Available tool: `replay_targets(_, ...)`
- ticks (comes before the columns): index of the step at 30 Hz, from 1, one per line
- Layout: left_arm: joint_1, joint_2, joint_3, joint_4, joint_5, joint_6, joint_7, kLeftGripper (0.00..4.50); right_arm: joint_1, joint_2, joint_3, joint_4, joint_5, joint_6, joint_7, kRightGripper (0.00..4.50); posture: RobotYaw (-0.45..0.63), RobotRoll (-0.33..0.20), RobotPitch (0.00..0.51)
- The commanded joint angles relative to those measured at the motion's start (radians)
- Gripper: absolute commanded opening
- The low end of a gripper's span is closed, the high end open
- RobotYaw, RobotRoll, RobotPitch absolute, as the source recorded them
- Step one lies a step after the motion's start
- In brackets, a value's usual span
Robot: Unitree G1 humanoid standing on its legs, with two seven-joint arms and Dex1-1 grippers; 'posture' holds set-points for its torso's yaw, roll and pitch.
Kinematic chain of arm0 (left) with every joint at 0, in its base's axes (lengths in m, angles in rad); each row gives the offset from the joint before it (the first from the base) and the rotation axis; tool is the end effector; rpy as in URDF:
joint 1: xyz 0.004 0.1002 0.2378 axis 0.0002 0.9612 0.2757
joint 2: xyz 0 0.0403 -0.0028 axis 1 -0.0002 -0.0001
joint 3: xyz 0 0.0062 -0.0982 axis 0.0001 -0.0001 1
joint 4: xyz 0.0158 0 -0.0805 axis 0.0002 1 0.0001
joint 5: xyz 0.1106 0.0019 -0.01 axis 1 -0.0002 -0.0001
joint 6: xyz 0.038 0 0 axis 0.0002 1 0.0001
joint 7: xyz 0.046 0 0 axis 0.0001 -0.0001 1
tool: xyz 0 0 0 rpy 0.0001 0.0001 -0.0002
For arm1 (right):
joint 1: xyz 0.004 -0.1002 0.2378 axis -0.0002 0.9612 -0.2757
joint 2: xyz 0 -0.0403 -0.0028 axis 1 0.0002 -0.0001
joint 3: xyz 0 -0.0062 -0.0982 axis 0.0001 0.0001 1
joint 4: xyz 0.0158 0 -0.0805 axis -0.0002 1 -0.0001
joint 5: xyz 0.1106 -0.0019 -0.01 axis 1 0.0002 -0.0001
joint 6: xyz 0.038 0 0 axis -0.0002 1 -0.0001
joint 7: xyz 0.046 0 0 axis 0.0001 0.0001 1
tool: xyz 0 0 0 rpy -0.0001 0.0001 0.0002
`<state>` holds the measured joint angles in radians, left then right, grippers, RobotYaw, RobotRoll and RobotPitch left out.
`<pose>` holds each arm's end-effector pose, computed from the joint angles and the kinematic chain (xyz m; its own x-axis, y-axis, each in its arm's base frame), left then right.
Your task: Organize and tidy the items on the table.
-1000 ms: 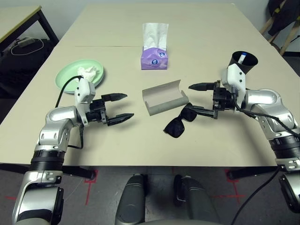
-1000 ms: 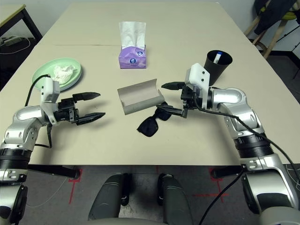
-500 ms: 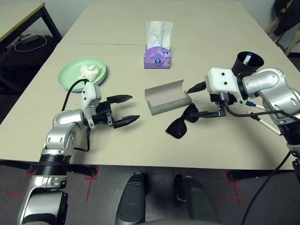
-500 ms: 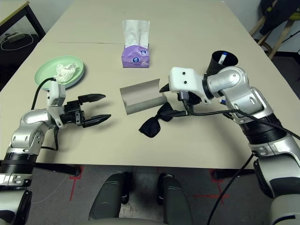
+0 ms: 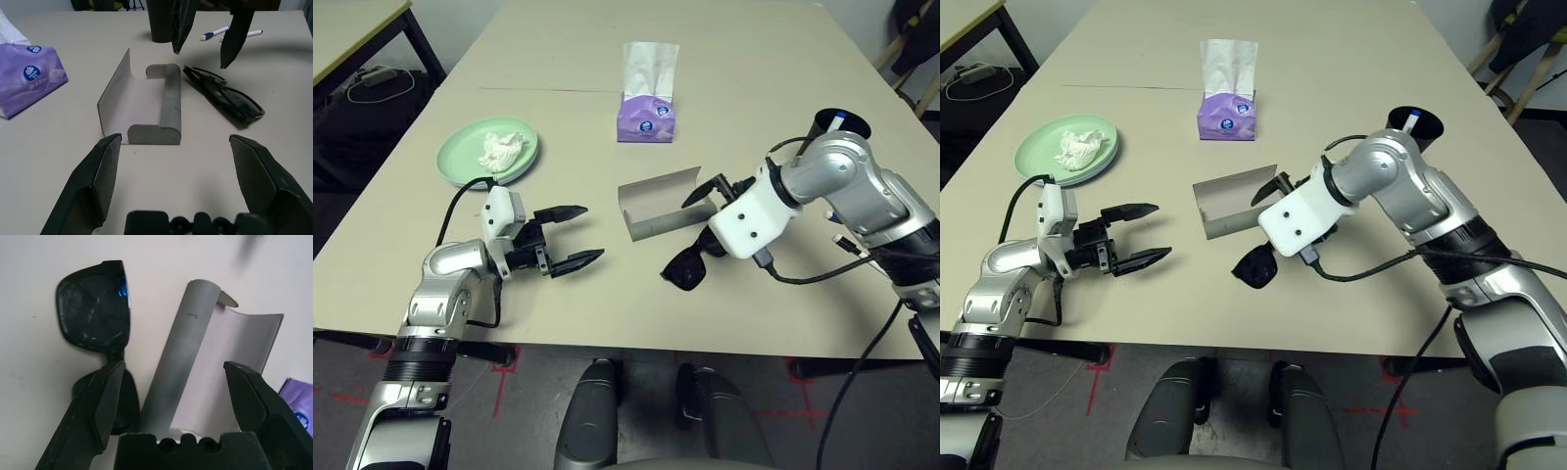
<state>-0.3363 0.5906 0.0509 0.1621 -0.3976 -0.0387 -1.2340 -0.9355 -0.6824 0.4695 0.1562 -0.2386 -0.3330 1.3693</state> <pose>0.2697 0.2560 0.1414 0.3912 -0.9176 -0.0713 0.8881 0.3560 0.2909 0.3028 -0.1332 0.2549 0.2652 0.5987 -0.7558 -0.4951 -0.5881 -0.6396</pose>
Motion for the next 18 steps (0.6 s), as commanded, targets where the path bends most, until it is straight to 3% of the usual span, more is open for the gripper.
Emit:
replay_targets(1,0.027,-0.006,-0.024,-0.053,-0.028,0.001,-0.039,4.47,-0.02,0.011,0.024,0.004,-0.012,-0.028,0.015,4.5,0.23,0.0,0.19)
replay_targets(10,0.032,-0.003,-0.041,-0.106,-0.083,0.083,-0.072,4.47,-0.038,-0.001,0.025,-0.029,0.02,-0.027,0.094,4.5,0.23,0.0,0.185)
replay_targets(18,0.032,0.018,-0.074,-0.114,-0.066,0.073,-0.134,4.47,-0.012,-0.008,0.024,-0.072,0.017,0.017,0.121,4.5,0.22,0.0,0.179)
